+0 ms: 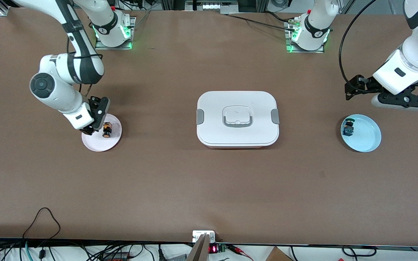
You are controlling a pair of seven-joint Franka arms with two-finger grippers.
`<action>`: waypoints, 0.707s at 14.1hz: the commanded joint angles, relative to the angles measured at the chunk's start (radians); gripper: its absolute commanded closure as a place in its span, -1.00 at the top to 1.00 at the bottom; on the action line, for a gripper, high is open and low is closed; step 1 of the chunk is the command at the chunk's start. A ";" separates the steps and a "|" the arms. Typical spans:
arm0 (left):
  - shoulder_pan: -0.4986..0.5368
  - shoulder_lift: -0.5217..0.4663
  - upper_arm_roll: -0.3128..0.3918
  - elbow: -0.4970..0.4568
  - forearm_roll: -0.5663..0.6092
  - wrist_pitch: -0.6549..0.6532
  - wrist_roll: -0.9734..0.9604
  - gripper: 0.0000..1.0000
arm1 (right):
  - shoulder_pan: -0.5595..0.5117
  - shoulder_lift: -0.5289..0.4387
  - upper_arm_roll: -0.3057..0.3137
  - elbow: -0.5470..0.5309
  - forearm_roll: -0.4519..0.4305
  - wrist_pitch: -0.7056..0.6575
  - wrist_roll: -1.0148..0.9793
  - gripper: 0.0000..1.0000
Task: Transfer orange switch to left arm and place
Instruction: 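Lower the right gripper over the orange switch on the white plate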
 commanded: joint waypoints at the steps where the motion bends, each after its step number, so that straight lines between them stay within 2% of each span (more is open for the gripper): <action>1: 0.011 0.016 -0.010 0.031 -0.014 -0.020 -0.005 1.00 | 0.000 0.056 -0.001 -0.009 -0.018 0.097 -0.115 1.00; 5: 0.011 0.014 -0.010 0.031 -0.014 -0.020 -0.005 1.00 | -0.012 0.125 -0.001 -0.010 -0.018 0.217 -0.244 1.00; 10: 0.011 0.016 -0.010 0.030 -0.014 -0.020 -0.005 1.00 | -0.014 0.148 -0.001 -0.012 -0.018 0.240 -0.255 1.00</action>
